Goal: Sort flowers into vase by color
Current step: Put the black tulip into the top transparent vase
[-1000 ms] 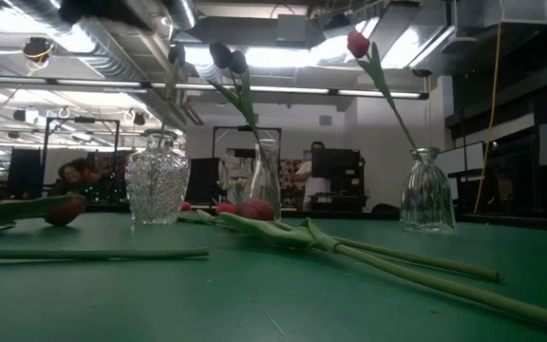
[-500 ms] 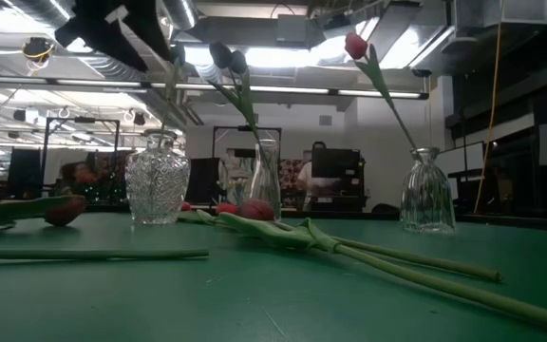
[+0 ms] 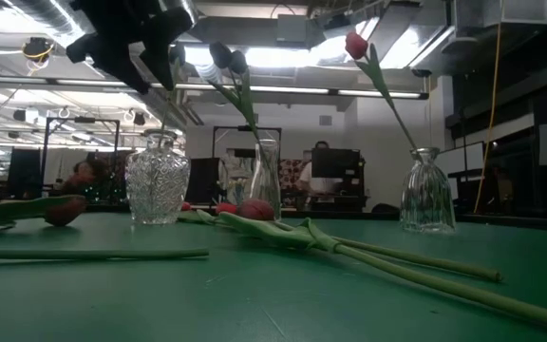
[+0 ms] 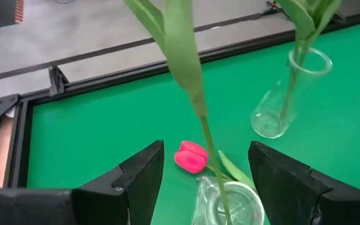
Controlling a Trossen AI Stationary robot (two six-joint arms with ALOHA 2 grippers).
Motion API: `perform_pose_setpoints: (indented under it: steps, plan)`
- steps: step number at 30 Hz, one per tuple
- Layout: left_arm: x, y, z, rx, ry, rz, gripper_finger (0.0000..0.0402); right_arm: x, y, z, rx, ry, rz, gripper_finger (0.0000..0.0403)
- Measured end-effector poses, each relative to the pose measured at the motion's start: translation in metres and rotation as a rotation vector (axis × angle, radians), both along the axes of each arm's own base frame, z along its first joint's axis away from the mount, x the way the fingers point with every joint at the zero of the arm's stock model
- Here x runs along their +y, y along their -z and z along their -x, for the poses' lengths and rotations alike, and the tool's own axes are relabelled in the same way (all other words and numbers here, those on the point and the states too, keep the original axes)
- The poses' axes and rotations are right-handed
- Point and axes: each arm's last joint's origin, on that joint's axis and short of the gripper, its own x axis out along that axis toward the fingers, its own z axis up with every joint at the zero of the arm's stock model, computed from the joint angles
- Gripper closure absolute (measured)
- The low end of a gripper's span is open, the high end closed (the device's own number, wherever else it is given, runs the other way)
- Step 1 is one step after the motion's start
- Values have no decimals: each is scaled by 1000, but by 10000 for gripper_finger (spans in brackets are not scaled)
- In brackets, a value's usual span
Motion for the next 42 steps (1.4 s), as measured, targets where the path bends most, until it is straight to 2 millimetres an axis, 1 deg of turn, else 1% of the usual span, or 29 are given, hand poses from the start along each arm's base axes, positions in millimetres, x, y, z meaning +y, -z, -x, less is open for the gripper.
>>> perform_pose_setpoints:
  steps: [5, 12, 15, 18, 21, 23, 35, 37, 42]
  plan:
    - [5, -1, -3, -45, -33, 10, 174, 0, 1, 0, 10, 0, -2, 121]
    - [8, 2, -10, -51, -41, -3, 174, 0, 1, 0, 10, 0, -1, 121]
    - [11, 10, -13, -55, -54, -4, 176, 0, 1, 0, 10, -1, -1, 121]
    - [16, 23, -13, -51, -72, 14, 187, 0, 1, 0, 13, -1, -2, 121]
    - [20, 33, -12, -55, -86, 26, 207, 0, 2, 1, 18, 0, -5, 121]
    - [20, 33, -13, -67, -89, 31, 226, 0, 2, 1, 18, 1, -5, 121]
    - [24, 32, -15, -93, -107, 14, 382, 0, 2, 1, 18, 0, -5, 121]
    - [24, 32, -15, -97, -107, 14, 394, 0, 2, 1, 20, 0, -6, 121]
    - [23, 31, -16, -110, -103, 17, 391, 0, 2, 1, 24, 0, -6, 121]
